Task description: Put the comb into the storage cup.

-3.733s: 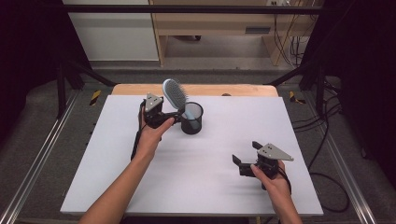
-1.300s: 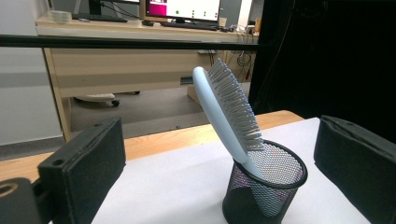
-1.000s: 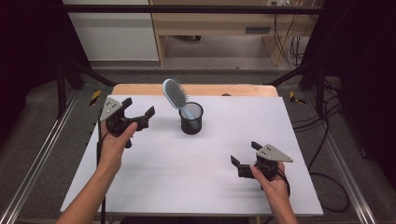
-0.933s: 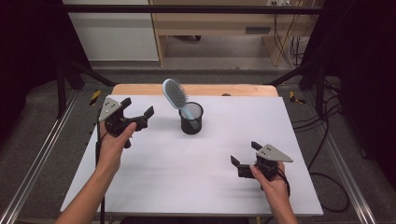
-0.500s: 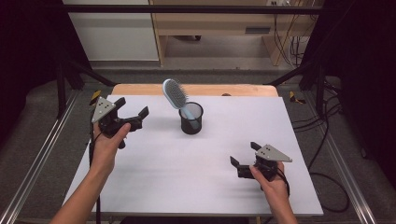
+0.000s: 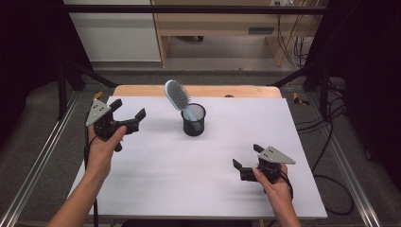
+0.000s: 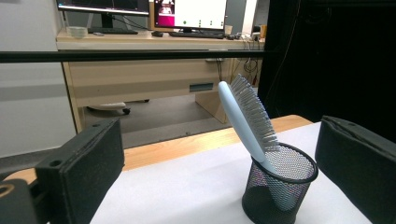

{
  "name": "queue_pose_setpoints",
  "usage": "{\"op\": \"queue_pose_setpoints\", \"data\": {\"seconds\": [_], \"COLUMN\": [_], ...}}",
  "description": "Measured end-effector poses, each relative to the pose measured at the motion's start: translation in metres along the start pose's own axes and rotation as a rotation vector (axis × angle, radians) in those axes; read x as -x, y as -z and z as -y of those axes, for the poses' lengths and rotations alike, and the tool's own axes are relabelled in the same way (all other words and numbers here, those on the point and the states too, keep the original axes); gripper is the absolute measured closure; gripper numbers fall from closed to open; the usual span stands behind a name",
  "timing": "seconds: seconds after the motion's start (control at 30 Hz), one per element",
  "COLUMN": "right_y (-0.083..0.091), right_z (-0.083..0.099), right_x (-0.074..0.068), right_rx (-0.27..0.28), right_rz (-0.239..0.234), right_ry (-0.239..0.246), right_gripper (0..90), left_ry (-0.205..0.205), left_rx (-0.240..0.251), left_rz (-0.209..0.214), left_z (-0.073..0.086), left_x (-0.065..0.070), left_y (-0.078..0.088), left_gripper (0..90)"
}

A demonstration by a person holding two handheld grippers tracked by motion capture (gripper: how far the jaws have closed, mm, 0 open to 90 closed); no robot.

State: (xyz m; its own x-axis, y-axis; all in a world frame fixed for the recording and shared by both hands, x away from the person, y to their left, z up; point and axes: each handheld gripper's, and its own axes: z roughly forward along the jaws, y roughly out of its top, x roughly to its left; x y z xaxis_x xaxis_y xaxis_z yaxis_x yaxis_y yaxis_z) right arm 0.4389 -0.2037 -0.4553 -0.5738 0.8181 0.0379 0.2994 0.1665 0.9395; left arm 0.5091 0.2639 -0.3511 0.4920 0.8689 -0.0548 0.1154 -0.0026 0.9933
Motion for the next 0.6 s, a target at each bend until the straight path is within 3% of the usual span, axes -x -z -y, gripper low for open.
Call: {"op": "queue_pose_setpoints", "data": {"seconds": [0.6], "right_y": [-0.001], "right_z": [0.000], "right_x": [-0.001], "right_rx": [-0.003], "right_rz": [-0.008], "right_ry": [-0.003], "right_gripper": [3.3], "left_ry": [0.001], "left_rx": [0.003], "left_rz": [-0.013], "left_z": [0.001], "left_x": [-0.013], "left_y": [0.017], "left_gripper": [1.5]}}
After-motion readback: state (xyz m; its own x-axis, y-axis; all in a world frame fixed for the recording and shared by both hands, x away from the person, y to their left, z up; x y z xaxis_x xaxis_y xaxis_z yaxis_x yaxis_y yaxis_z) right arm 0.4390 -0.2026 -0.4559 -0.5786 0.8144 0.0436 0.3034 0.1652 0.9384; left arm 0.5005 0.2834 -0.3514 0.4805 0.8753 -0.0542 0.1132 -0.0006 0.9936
